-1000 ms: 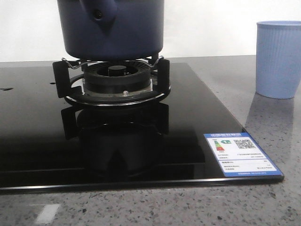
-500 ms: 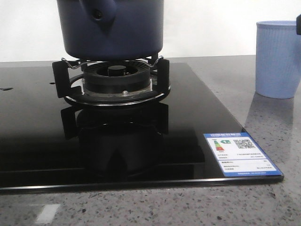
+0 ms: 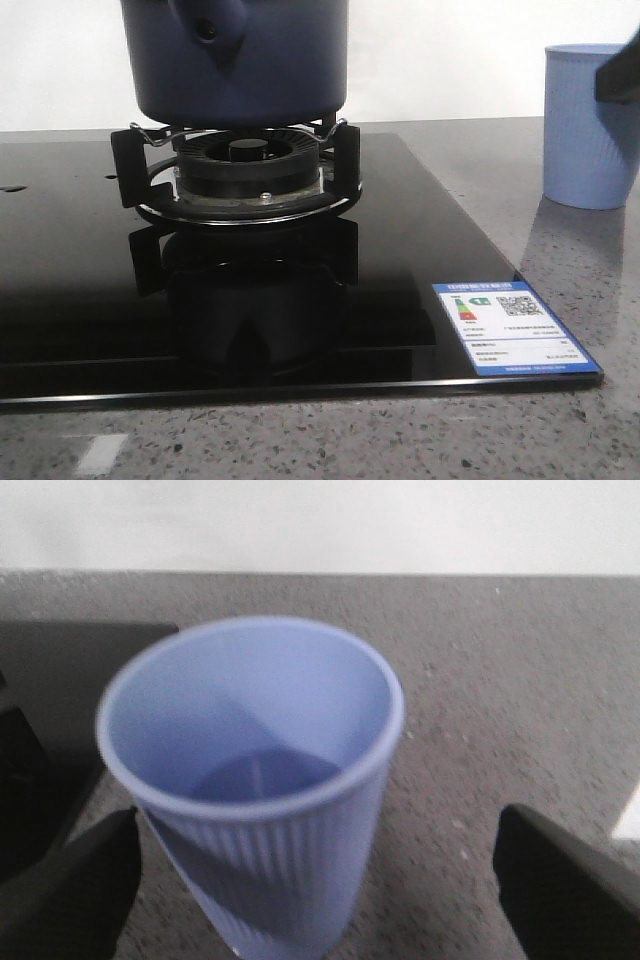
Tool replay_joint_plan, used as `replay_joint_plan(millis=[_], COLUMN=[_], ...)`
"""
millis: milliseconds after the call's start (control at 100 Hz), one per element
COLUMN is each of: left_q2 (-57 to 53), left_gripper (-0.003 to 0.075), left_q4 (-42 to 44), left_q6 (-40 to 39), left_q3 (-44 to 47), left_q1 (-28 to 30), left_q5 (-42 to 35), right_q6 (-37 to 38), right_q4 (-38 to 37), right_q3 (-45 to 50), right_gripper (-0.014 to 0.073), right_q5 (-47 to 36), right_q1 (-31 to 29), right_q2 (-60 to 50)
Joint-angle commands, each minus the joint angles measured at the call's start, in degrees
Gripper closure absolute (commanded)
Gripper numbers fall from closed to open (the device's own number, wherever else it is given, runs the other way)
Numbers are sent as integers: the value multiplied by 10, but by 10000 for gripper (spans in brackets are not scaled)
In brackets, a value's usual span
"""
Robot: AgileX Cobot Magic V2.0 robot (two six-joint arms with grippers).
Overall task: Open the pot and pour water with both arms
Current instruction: 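Move the right gripper to the light blue cup and grasp it, then lift the cup with the right gripper and tilt it to pour water into the pot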
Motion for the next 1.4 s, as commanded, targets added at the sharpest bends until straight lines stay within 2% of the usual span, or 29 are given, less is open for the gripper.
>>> replay_joint_plan(millis=[0, 510, 840, 920, 1090, 1180, 1390], left_q2=[-19, -19, -19, -19, -19, -19, -25], left_gripper=[477, 477, 477, 477, 477, 477, 477], left_q4=[-61, -61, -61, -61, -61, -61, -60], left_q6=[-5, -5, -5, -5, -5, -5, -21], left_q3=[-20, -20, -20, -20, -20, -20, -20], left_q1=[-3, -3, -3, -3, -3, -3, -2], left_q5=[-3, 0, -4, -4, -4, -4, -4], right_q6=[1, 10, 24, 39, 42, 42, 41], right_q4=[-15, -14, -14, -14, -14, -14, -26], right_q3=[-31, -42, -42, -42, -42, -42, -42], right_gripper=[-53, -53, -45, 8, 203, 273, 295], right_q5=[-56, -175, -192, -192, -188, -182, -180], right_q1=[11, 24, 24, 24, 25, 25, 25], right_q2=[6, 102, 132, 132, 132, 132, 121])
